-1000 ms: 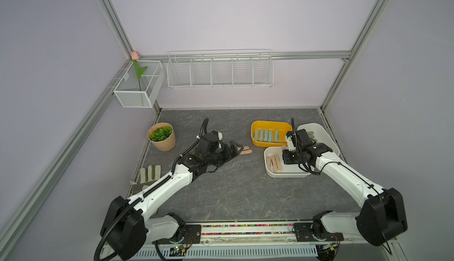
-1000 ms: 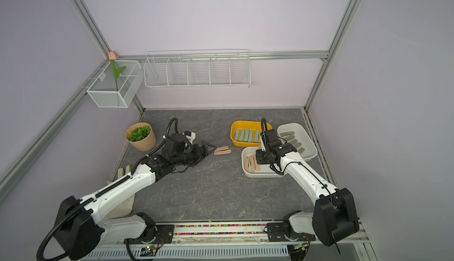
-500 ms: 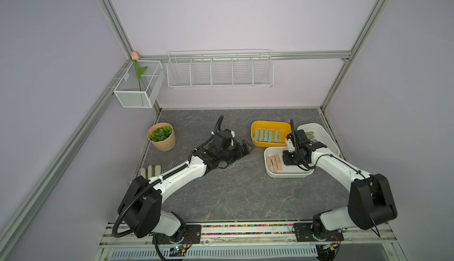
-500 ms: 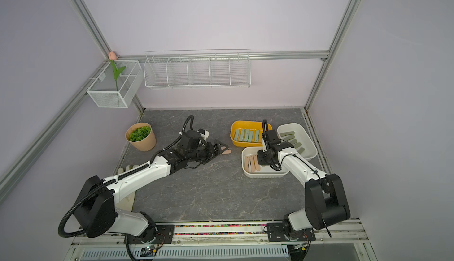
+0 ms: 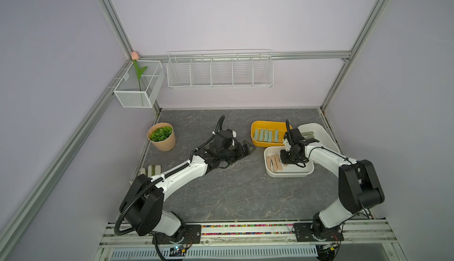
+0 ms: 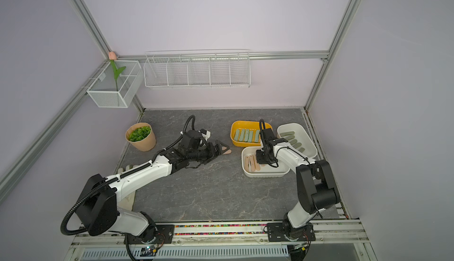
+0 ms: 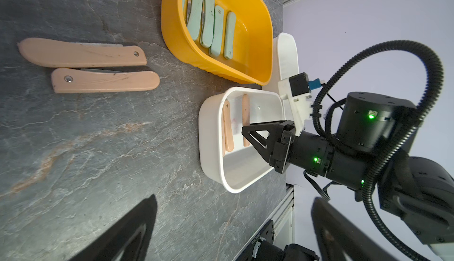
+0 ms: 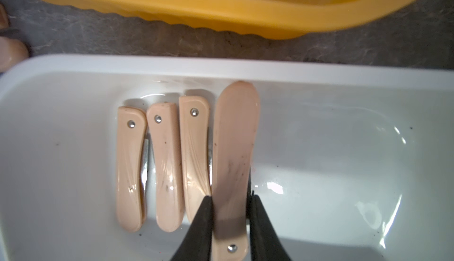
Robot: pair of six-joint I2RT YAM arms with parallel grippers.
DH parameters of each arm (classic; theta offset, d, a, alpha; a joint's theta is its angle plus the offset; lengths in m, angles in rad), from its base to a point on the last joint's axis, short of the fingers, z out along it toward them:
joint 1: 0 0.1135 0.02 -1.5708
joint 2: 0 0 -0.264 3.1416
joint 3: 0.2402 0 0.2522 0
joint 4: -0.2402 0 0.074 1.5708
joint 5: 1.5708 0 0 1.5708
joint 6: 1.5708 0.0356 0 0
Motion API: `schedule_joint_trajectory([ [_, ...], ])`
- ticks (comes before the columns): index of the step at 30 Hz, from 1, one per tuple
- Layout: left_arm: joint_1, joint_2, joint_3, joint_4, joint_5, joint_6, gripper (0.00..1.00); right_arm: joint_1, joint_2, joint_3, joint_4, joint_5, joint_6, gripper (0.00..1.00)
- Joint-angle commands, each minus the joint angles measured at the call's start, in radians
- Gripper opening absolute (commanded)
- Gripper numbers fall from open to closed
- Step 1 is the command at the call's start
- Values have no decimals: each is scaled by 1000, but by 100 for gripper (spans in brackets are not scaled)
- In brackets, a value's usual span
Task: Place the fruit knives into the storage box by color
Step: Place the fruit knife in the storage box.
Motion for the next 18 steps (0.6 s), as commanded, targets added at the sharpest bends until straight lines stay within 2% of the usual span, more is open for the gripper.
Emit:
schedule_joint_trajectory([
  [1,-2,-14,33,6,-2,13,99,-8,26,15,14,2,-2,23],
  [10,-2,-39,26,-6,-13,12,99,-11,63,7,25,16,1,27],
  [12,-2,-44,24,-7,-13,12,99,-12,68,6,22,21,0,31],
  [15,-2,-49,24,-13,-17,12,99,-17,62,9,14,26,4,42],
  [18,-2,-56,22,-17,-18,14,99,-19,15,14,-10,20,11,45],
])
